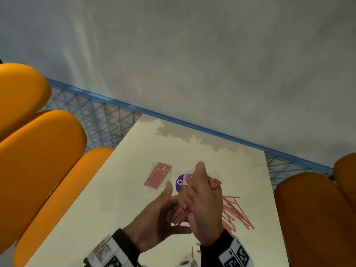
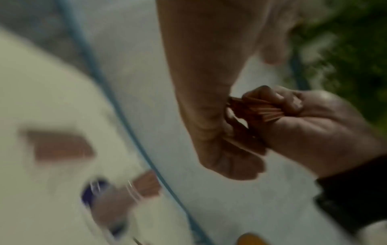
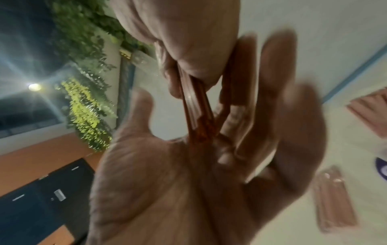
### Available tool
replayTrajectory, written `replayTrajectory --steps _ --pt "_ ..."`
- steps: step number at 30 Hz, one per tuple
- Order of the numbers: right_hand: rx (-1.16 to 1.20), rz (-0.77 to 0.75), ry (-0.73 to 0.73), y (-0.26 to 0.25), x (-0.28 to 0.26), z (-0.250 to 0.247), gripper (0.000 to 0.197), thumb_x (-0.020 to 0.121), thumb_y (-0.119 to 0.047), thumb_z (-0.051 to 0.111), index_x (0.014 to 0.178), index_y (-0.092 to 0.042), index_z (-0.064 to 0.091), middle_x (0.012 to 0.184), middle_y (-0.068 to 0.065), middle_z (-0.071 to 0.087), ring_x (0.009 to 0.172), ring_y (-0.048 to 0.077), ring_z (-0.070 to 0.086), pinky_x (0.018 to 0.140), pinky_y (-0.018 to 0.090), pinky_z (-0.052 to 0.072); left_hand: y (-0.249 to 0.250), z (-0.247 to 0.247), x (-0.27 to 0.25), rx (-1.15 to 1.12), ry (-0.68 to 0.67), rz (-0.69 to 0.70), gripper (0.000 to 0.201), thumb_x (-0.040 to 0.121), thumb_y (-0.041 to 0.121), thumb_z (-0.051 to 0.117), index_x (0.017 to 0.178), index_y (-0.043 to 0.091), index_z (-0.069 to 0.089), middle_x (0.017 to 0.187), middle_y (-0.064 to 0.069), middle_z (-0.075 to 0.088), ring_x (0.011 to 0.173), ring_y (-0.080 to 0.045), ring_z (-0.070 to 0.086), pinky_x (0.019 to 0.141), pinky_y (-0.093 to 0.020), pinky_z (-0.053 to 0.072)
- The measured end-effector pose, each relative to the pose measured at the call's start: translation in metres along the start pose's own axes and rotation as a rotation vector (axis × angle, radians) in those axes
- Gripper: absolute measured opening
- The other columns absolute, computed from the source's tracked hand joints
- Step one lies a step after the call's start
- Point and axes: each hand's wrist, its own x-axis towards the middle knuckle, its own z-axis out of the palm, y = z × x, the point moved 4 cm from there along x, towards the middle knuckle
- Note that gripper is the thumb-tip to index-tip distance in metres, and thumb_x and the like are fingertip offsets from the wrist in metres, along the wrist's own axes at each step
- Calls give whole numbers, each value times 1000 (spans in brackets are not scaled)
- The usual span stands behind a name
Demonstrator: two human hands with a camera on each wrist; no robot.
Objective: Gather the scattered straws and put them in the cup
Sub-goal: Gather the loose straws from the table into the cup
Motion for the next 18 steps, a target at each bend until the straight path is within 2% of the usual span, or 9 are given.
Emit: replayTrajectory --steps 2,3,6,8,12,13,15,17,18 --pt "-35 45 -39 11 1 -10 64 86 -48 60 60 5 34 53 19 18 45 22 24 49 33 28 3 1 -2 503 -78 -11 24 79 42 74 84 19 72 81 -1 69 78 -16 61 78 -35 48" --pt "-114 69 -76 18 1 -14 65 84 -53 60 59 3 39 51 17 28 44 23 34 49 34 36 0 -2 0 714 -95 -59 19 76 35 78 75 20 68 69 4 64 67 -11 58 70 -30 46" --pt "-474 66 -163 27 1 -32 52 79 -59 58 63 -9 62 64 9 68 61 23 65 73 37 54 -3 -9 3 1128 6 -198 38 79 41 72 62 16 49 51 7 43 46 -5 41 56 -23 36" --pt "-551 3 -97 23 7 -48 44 80 -53 54 76 -12 68 74 4 73 71 16 69 77 33 56 -6 -14 6 1306 149 -212 46 83 46 64 55 18 42 49 6 40 44 -8 39 52 -21 32" --pt "-807 18 -155 34 10 -52 45 89 -57 41 77 -23 69 77 -11 72 76 8 68 80 30 56 -26 -12 17 1520 240 -146 35 84 53 47 63 25 43 63 6 43 64 -14 51 60 -29 37" --pt "-917 17 -171 40 9 -53 51 86 -63 34 78 -26 67 75 -16 69 73 5 66 75 22 54 -29 -11 21 1583 252 -139 31 83 53 44 68 27 43 68 6 45 73 -17 54 62 -30 39" --pt "-1302 -181 -58 33 14 -61 60 86 -69 16 73 -32 61 65 -21 62 53 3 55 56 5 36 -28 -7 32 1674 282 -137 26 87 52 43 77 28 46 80 3 52 81 -17 55 67 -29 41" --pt "-1494 -235 14 21 23 -65 65 89 -70 6 65 -34 56 53 -23 53 38 5 38 47 2 17 -25 -1 47 1738 252 -151 26 92 47 45 88 24 55 93 -2 61 83 -15 52 70 -28 41" --pt "-1501 -182 -5 24 27 -67 57 89 -71 11 67 -34 50 55 -22 49 42 5 40 46 5 20 -26 2 56 1741 218 -173 28 93 45 46 97 21 60 101 -2 65 85 -14 51 74 -28 43"
